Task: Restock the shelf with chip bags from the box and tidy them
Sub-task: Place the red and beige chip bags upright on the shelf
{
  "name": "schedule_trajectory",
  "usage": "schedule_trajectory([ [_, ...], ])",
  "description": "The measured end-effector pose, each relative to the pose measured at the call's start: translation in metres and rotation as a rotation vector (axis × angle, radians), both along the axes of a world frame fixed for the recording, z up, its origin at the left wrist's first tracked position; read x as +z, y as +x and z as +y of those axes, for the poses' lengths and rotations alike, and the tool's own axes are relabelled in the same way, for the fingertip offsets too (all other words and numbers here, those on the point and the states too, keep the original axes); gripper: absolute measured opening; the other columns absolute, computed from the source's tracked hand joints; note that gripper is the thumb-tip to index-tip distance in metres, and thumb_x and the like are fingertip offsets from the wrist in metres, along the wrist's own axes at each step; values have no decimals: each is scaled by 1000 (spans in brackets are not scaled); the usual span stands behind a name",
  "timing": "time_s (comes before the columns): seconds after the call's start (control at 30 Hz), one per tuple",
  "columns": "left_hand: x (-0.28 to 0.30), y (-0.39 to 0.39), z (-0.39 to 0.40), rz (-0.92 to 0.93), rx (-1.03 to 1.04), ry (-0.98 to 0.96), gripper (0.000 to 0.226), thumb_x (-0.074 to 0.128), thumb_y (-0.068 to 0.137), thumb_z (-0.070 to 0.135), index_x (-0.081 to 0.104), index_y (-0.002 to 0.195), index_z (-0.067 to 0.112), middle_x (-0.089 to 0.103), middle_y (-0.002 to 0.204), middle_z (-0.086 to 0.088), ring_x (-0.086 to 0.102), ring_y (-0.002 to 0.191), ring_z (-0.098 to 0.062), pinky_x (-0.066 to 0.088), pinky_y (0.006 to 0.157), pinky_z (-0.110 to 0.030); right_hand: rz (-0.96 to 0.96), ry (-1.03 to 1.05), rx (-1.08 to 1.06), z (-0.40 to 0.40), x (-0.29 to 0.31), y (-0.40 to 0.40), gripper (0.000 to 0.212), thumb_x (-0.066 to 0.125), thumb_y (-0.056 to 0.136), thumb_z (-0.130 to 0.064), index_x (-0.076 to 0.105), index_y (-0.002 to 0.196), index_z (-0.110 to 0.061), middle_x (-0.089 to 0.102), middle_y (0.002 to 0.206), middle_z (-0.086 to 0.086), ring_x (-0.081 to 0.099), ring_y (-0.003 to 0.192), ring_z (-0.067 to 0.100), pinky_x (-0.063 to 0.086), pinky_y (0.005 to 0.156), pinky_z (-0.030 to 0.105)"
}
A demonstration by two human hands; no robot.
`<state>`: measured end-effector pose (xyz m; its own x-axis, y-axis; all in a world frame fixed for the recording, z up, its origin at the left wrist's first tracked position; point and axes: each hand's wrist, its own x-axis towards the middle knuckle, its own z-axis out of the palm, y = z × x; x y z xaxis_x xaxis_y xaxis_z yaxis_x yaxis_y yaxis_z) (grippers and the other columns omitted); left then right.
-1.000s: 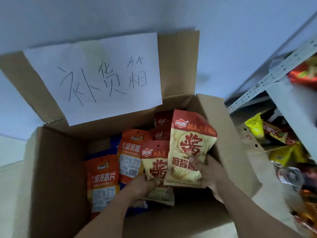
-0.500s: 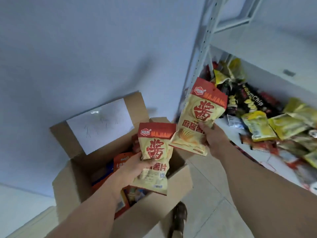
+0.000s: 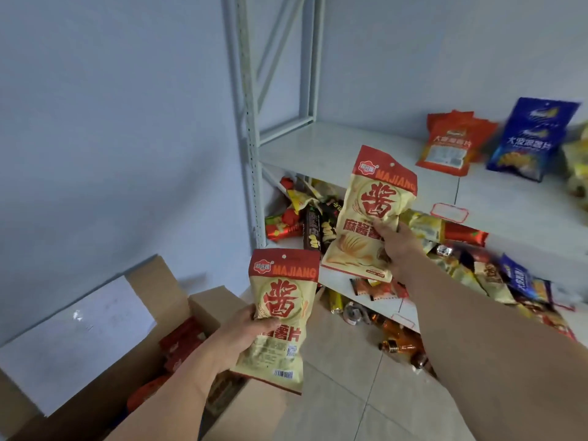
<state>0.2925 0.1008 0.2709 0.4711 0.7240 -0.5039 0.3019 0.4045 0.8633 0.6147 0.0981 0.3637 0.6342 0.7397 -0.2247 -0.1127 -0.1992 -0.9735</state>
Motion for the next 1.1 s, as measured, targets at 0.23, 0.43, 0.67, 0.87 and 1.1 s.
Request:
schedule_trajectory([
  [0.23, 25, 125, 51, -45, -11, 46, 46, 80, 85, 21, 62, 127, 17, 78, 111, -7, 75, 104, -29, 50, 103, -57, -69, 21, -44, 37, 28, 118, 23, 69, 92, -44, 63, 100, -24, 72, 101, 2, 70, 90, 26, 60, 83, 46],
  [0.43, 46, 197, 107, -103, -15, 31, 41, 76, 88, 17, 63, 127, 13, 77, 113, -10, 74, 105, -31, 52, 101, -57, -48, 68, -45, 95, 44, 185, 19, 68, 93, -42, 64, 100, -25, 73, 98, -1, 71, 91, 25, 61, 83, 46],
  [0.67, 62, 264, 222, -184, -23, 101, 51, 80, 76, 20, 66, 125, 12, 77, 115, -12, 73, 107, -33, 49, 104, -59, -68, 110, -65, 201, 53, 244, 25, 67, 94, -38, 62, 114, -23, 70, 99, -2, 70, 91, 23, 60, 80, 42],
  [0.87, 92, 321, 331, -198, -81, 130, 50, 82, 74, 21, 66, 121, 13, 79, 109, -9, 76, 101, -28, 53, 98, -50, -113, 69, -112, 297, 58, 296, 25, 69, 91, -44, 63, 107, -27, 72, 103, 3, 71, 93, 28, 59, 86, 50],
  [1.1, 122, 384, 431, -210, -149, 132, 53, 82, 74, 18, 65, 124, 10, 77, 113, -14, 74, 105, -35, 49, 104, -58, -134, 47, -169, 374, 68, 356, 26, 66, 94, -42, 62, 110, -23, 71, 98, 0, 70, 89, 24, 59, 78, 41],
])
